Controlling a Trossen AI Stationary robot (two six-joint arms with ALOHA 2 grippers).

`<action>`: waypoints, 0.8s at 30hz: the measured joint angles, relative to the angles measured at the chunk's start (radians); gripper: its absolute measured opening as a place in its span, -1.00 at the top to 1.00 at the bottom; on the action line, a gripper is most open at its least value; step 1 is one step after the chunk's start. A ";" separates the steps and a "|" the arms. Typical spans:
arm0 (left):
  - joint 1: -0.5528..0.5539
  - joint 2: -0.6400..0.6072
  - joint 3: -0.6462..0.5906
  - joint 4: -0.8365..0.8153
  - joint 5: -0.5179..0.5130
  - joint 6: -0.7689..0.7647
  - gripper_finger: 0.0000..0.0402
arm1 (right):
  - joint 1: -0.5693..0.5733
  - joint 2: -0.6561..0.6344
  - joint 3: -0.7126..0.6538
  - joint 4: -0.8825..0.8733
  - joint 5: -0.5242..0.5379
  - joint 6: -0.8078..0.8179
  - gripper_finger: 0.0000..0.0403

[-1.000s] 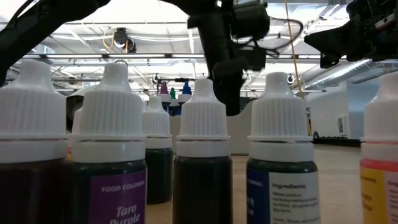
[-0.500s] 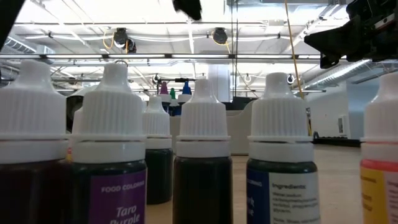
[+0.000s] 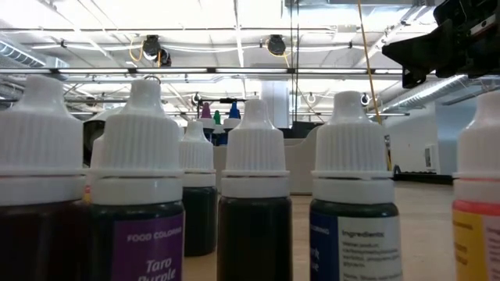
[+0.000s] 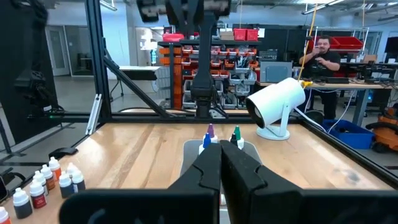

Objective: Pick & Place food coloring
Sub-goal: Put the small orange food coloring bottle into the gray bin

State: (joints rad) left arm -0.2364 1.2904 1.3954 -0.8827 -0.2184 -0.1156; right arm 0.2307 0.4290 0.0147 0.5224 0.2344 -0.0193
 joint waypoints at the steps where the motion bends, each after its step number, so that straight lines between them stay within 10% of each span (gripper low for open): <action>1: -0.011 -0.052 -0.084 0.077 -0.008 0.001 0.98 | 0.000 0.000 0.000 0.000 0.000 0.000 1.00; 13: -0.122 -0.325 -1.018 1.172 -0.131 0.071 0.98 | 0.000 0.000 0.000 -0.002 0.000 0.000 1.00; 24: -0.161 -0.325 -1.258 1.516 -0.203 0.080 0.97 | 0.000 0.016 0.000 0.000 0.000 -0.021 1.00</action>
State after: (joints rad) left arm -0.3978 0.9657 0.1371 0.6330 -0.4218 -0.0353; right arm 0.2307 0.4451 0.0147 0.5226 0.2347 -0.0401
